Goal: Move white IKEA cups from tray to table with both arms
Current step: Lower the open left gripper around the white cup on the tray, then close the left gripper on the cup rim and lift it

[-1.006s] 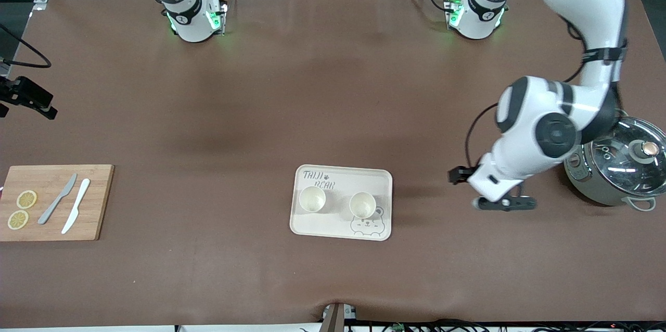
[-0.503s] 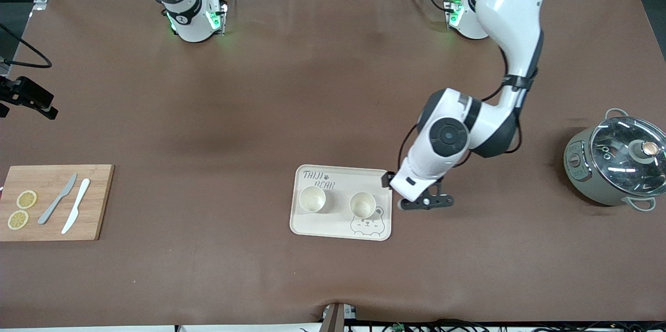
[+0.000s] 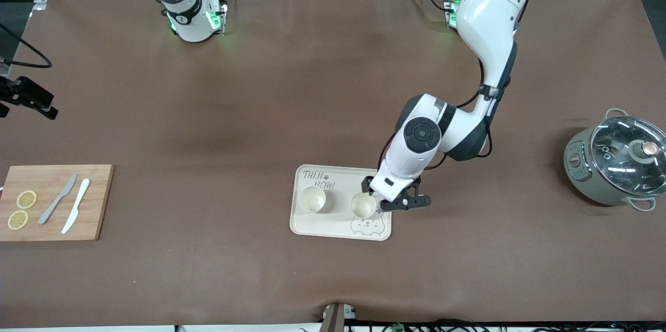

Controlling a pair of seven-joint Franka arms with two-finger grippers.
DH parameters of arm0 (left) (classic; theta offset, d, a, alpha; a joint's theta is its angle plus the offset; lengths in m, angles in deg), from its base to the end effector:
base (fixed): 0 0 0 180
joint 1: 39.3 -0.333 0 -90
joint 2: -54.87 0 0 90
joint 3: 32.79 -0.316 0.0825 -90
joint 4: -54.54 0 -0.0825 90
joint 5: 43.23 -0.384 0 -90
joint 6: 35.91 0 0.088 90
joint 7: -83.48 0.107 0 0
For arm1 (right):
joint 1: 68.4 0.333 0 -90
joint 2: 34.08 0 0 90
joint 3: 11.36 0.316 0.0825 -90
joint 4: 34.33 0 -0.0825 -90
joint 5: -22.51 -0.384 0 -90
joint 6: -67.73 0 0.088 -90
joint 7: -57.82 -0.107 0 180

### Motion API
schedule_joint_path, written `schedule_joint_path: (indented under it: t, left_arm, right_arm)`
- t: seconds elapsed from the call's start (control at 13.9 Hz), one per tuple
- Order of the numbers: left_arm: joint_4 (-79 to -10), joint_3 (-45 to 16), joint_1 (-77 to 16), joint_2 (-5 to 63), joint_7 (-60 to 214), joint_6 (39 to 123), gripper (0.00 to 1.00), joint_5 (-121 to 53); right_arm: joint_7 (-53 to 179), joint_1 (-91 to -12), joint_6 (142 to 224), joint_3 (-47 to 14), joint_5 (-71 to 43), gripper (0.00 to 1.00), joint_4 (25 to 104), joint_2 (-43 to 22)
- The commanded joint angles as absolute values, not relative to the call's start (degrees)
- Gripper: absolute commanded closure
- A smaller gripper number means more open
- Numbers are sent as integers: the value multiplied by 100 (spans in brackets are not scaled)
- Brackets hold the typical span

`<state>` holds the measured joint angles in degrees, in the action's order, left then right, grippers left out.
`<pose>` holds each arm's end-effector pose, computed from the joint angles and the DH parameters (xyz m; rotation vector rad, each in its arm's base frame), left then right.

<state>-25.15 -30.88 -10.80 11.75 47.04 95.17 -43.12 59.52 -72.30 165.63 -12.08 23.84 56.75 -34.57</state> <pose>0.6462 -0.3731 0.2755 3.0326 0.1777 0.1640 0.5635 -0.0478 0.6333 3.1044 -0.0765 0.1961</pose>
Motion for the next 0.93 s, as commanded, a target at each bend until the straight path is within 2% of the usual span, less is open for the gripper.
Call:
schedule_joint_path:
  t: [0.0, 0.36, 0.86]
  left_arm:
    - [-2157, -3156, -1030, 943, 4604, 9504, 0, -4314]
    - [-1824, -3383, -908, 557, 4613, 9513, 0, -4314]
    - [-1814, -3569, -731, 434, 4595, 9724, 0, -4305]
  right_arm:
    - [5878, -7191, 16520, -1206, 2462, 0, 5629, -3452]
    - [5887, -7191, 16520, -1206, 2462, 0, 5638, -3452]
    - [5887, -7182, 16520, -1206, 2462, 0, 5655, -3452]
